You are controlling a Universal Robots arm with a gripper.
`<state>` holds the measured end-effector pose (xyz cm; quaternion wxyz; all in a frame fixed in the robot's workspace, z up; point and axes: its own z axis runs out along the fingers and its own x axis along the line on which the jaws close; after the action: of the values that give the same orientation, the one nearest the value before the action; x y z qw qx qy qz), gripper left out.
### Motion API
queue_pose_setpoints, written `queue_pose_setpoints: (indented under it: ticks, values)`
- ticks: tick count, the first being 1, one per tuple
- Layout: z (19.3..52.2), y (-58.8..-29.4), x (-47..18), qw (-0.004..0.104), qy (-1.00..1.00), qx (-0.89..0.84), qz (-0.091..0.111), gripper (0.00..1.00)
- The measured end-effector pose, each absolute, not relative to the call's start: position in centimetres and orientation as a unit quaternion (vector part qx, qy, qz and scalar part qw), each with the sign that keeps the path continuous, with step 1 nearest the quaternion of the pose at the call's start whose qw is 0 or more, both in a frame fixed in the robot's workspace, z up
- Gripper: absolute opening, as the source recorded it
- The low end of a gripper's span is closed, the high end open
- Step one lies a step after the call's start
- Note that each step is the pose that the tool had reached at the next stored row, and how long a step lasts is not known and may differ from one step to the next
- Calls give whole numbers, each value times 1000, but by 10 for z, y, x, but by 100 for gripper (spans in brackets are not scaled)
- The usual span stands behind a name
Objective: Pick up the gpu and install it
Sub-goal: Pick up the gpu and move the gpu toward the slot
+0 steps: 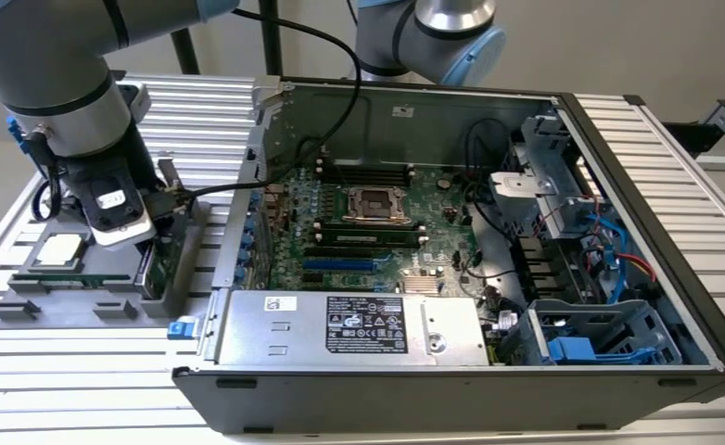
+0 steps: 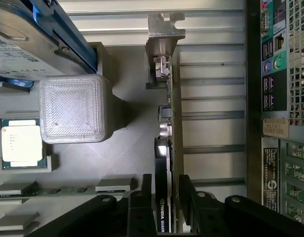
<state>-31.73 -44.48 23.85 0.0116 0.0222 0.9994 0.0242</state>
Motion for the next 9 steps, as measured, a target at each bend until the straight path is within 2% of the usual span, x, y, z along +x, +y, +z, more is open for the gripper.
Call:
queue_pose_setpoints:
  ticks: [9]
  values:
    - [238,-445,-317,12,999,22,24,0]
